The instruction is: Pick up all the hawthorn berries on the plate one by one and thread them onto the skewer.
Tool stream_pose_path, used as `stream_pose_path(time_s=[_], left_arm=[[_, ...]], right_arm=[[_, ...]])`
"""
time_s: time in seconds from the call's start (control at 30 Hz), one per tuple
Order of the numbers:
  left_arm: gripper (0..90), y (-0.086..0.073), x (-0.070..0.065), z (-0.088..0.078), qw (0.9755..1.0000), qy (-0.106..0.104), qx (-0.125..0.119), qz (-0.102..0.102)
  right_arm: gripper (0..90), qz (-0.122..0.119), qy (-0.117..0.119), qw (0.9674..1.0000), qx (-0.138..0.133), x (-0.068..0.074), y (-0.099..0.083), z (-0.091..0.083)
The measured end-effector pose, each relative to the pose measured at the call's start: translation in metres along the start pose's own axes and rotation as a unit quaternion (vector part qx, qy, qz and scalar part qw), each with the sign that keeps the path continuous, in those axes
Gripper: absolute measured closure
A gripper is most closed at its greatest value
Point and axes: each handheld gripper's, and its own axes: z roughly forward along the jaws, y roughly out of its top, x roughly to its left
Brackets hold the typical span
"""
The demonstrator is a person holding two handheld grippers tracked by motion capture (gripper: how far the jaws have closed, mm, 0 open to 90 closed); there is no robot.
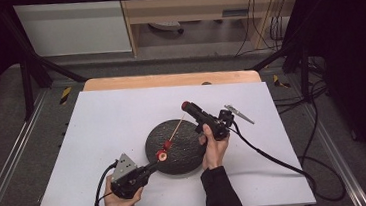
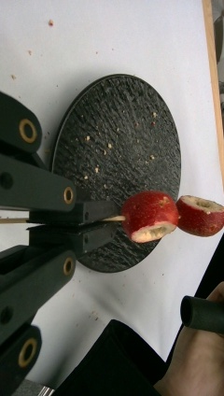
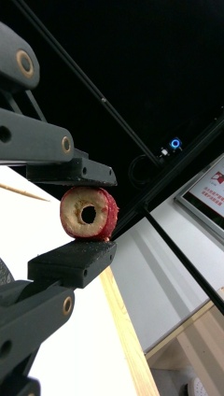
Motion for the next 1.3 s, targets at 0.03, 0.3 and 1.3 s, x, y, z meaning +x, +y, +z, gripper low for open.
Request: stream_pose_path(time_s=[0.03, 0.3, 1.3], left_arm=[[88.1, 0.0, 0.0, 0.001, 1.0, 0.0, 0.0, 0.0], [88.2, 0.001, -0.003, 0.003, 1.0, 0.003, -0.007, -0.006], [88.2, 0.01, -0.01, 0.015, 0.9992, 0.015, -0.021, -0.031]], right_arm=[[62.5, 0.001, 0.001, 1.0, -0.001, 0.0, 0.0, 0.0], [62.5, 0.003, 0.005, 1.0, -0.004, 0.0, -0.001, 0.0], [62.5, 0.014, 0.01, 0.9998, 0.001, 0.001, -0.007, 0.0]])
